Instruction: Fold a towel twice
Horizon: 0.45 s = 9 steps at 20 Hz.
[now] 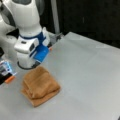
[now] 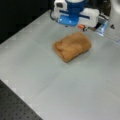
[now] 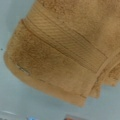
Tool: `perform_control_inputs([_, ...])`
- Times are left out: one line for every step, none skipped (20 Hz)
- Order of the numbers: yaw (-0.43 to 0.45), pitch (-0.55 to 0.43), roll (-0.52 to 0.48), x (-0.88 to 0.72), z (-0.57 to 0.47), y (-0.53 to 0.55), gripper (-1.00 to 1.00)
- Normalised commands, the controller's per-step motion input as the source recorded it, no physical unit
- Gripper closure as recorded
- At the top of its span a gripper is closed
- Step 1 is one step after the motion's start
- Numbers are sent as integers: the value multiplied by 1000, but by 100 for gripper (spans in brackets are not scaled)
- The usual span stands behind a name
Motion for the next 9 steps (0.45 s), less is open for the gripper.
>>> perform_control_inputs([-233, -92, -70, -173, -108, 609, -100])
perform_control_inputs([-208, -96, -46, -157, -109, 511, -100])
perform_control_inputs([-215, -113, -36, -137, -104, 467, -100])
perform_control_inputs([-202, -117, -15, -121, -98, 400, -100])
perform_control_inputs([-185, -118, 9, -109, -89, 325, -100])
perform_control_inputs([-192, -103, 44, -103, -81, 275, -100])
perform_control_inputs([-238, -117, 42, -101, -83, 248, -100])
perform_control_inputs([-244, -139, 36, -102, -96, 212, -100])
perform_control_inputs([-235, -143, 44, -101, -103, 177, -100])
